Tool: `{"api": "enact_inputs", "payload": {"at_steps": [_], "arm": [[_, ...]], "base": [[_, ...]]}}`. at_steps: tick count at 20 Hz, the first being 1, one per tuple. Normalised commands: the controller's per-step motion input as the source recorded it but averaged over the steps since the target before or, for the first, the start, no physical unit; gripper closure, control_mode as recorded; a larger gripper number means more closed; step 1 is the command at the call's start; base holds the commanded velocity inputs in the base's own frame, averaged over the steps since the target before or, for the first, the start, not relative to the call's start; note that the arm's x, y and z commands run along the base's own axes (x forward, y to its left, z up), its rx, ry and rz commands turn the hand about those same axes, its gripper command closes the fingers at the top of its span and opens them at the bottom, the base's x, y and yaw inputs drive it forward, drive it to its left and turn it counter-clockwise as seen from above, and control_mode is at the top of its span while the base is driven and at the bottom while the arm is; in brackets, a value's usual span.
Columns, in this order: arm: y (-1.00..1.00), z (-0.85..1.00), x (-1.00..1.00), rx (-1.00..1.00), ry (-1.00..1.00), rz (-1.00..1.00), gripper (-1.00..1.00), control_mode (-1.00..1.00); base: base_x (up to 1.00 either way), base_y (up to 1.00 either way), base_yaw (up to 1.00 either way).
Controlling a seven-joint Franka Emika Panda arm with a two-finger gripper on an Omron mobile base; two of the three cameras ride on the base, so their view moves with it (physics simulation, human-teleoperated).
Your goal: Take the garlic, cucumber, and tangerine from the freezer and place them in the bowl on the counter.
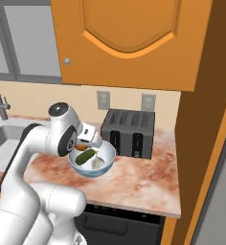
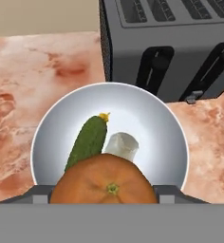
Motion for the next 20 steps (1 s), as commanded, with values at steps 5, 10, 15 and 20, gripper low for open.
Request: {"api": "enact_inputs", "payload": {"at_steps": [5, 10, 15, 20], "arm": [[-0.06, -0.22, 0.46, 0.00, 0.17, 0.00, 1.00, -1.00], [-0.15, -0.41, 0.48, 0.00, 0.09, 0.00, 1.00, -1.00], [-0.29, -0.63, 0.41, 0.03, 0.00, 0.00, 1.00, -1.00], [-0.12, -0.51, 0.33, 0.00, 0.00, 0.00, 1.00, -1.00]], "base": [[0.00, 0.00, 0.00], [0.00, 0.00, 0.00], [0.00, 0.00, 0.00], [0.00, 0.00, 0.00]]}}
